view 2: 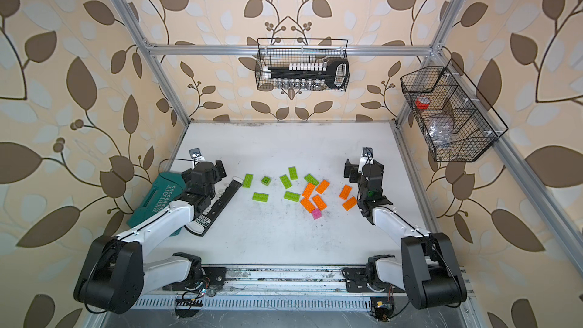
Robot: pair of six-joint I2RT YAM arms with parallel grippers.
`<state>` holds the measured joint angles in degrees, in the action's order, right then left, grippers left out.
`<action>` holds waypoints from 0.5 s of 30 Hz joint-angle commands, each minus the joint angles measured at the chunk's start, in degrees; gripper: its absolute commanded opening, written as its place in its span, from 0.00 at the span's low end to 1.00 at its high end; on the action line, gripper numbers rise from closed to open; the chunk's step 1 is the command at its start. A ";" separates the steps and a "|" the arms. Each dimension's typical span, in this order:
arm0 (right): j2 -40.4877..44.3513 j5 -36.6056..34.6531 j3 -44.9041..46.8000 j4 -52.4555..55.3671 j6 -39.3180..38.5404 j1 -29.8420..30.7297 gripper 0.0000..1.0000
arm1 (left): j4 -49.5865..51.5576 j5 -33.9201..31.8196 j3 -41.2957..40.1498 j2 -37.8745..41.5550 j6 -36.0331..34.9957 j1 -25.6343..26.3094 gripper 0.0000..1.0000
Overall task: Assemble a small pinwheel with lego
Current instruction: Pick up the lego brick from the center of the board.
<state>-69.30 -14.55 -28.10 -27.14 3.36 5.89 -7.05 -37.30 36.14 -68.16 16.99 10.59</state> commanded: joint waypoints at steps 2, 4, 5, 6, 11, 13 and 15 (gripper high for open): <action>5.17 3.79 -3.83 12.06 5.11 0.27 0.99 | 27.98 -9.61 7.37 1.44 19.93 0.22 0.99; 7.76 8.36 -4.83 14.58 5.98 0.35 0.99 | 33.14 -7.33 9.41 2.64 24.05 0.22 0.99; 8.82 10.14 -5.15 15.68 7.19 0.33 0.99 | 33.64 -5.41 9.83 3.27 24.11 0.22 0.99; 9.54 11.25 -5.70 16.92 8.54 0.45 0.99 | 34.78 -3.06 10.43 3.99 24.79 0.22 0.99; 11.21 9.89 -11.37 30.74 21.30 1.20 0.99 | 35.86 12.03 11.83 6.72 24.98 0.35 0.99; 10.25 9.11 -15.24 39.74 27.01 1.30 0.99 | 37.03 17.45 12.51 6.02 25.06 1.50 0.99; 8.36 11.47 -18.72 46.24 28.32 1.78 0.99 | 38.01 19.85 13.26 5.10 24.69 4.59 0.99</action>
<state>-59.51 -5.17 -42.72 5.21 24.12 7.05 27.22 -25.89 46.94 -62.76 40.16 12.19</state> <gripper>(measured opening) 0.988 0.989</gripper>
